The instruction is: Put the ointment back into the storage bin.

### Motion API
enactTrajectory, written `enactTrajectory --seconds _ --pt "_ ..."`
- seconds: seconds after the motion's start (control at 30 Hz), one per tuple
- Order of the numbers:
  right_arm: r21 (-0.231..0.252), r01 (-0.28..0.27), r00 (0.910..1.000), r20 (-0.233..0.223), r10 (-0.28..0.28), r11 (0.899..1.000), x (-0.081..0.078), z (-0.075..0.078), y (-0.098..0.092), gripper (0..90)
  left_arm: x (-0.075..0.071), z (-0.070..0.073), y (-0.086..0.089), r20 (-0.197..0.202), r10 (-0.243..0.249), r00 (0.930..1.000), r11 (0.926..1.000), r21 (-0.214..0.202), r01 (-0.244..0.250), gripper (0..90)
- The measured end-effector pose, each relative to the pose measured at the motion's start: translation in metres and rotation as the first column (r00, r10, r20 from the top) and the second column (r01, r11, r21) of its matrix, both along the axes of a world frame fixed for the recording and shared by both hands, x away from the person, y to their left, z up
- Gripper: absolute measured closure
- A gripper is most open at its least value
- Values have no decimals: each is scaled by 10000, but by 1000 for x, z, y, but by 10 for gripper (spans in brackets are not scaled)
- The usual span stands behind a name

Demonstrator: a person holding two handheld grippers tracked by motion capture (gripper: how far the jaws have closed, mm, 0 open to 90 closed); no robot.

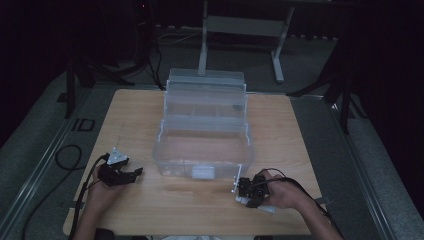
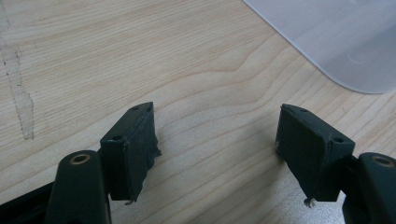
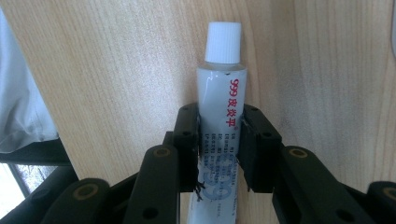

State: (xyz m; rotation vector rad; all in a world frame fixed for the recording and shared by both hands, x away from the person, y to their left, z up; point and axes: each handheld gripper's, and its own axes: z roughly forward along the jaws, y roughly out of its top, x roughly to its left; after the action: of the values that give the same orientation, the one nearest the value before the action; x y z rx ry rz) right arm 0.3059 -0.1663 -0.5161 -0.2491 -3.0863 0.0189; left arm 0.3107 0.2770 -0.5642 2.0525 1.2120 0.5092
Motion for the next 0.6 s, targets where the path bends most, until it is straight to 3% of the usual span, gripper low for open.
enactTrajectory --seconds 0.6 --pt "16 -105 9998 156 105 9999 -1 18 -4 708 0 0 0 1 2 10000 10000 0 -2 295"
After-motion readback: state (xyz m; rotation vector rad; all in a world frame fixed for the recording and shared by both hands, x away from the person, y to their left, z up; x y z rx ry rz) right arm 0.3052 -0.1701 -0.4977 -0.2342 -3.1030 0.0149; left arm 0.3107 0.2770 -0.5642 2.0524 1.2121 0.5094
